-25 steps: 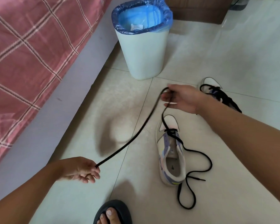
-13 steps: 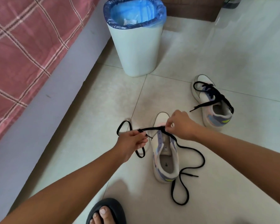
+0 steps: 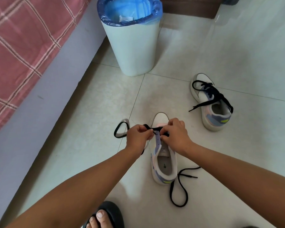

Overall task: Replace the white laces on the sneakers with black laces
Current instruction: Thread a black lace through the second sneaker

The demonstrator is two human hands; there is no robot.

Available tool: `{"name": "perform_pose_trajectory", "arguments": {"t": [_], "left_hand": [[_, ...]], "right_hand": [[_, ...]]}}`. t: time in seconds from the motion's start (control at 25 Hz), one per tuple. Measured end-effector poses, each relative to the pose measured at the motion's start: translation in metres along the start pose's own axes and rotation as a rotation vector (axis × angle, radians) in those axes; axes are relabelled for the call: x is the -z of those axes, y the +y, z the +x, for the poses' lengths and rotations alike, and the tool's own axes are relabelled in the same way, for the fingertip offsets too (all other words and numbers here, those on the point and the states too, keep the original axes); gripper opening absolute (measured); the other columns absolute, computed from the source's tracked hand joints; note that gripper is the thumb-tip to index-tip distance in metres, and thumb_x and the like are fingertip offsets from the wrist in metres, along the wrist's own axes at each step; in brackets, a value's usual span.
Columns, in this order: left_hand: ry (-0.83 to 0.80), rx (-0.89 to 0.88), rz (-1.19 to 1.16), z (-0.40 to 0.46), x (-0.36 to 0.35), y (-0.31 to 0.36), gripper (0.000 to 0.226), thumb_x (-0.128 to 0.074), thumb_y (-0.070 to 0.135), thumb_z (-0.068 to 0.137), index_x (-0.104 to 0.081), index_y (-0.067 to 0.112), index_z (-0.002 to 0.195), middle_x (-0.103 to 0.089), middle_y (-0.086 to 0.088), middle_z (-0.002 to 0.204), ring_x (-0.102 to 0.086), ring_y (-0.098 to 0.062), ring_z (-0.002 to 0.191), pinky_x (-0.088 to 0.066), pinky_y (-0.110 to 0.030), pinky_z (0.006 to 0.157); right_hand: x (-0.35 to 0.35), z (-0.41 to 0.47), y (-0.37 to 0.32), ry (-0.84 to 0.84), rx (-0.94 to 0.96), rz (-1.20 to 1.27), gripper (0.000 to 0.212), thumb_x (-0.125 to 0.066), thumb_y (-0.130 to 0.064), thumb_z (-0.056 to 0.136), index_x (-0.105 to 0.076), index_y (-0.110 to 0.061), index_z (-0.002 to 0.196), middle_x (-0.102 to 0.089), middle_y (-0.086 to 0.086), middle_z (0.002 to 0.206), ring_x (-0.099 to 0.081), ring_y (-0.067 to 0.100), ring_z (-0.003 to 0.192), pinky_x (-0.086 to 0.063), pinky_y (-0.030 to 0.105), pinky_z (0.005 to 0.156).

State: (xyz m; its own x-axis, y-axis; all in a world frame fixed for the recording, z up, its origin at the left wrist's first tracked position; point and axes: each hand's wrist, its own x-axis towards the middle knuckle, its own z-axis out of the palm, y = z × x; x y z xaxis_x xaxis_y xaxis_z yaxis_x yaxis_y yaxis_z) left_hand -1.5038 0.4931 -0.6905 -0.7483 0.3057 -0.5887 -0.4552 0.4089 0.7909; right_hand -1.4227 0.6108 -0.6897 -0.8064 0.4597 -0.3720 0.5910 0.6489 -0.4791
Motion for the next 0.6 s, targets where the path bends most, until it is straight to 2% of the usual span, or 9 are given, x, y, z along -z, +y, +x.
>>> {"name": "perform_pose_trajectory", "arguments": {"t": [0.2,0.4,0.6], "left_hand": [[-0.045,-0.023,0.045,0.002,0.0006,0.002,0.008,-0.068,0.005,0.083,-0.064,0.011,0.083,-0.07,-0.004,0.076,-0.069,-0.015,0.072,-0.056,-0.022,0.073],[-0.037,0.003,-0.039,-0.0001,-0.003,-0.0011,0.008,-0.067,0.001,0.083,-0.062,0.007,0.084,-0.068,-0.007,0.075,-0.066,-0.015,0.068,-0.056,-0.021,0.072],[0.016,0.059,-0.118,-0.0013,-0.0071,-0.0038,0.006,-0.067,0.002,0.084,-0.063,0.007,0.082,-0.067,-0.008,0.073,-0.063,-0.017,0.068,-0.055,-0.022,0.073]], "right_hand": [[-0.0025,0.002,0.0003,0.01,-0.01,0.023,0.017,-0.059,-0.024,0.089,-0.07,-0.019,0.101,-0.041,0.004,0.115,-0.033,0.024,0.112,-0.039,0.034,0.089],[-0.004,0.0016,-0.0003,0.007,-0.037,0.047,0.017,-0.059,-0.024,0.089,-0.07,-0.018,0.101,-0.039,0.004,0.115,-0.033,0.024,0.111,-0.038,0.032,0.088],[-0.0061,0.0011,-0.0033,0.006,-0.075,0.109,0.017,-0.059,-0.021,0.09,-0.07,-0.016,0.101,-0.036,0.004,0.116,-0.032,0.023,0.111,-0.037,0.031,0.093]]}}
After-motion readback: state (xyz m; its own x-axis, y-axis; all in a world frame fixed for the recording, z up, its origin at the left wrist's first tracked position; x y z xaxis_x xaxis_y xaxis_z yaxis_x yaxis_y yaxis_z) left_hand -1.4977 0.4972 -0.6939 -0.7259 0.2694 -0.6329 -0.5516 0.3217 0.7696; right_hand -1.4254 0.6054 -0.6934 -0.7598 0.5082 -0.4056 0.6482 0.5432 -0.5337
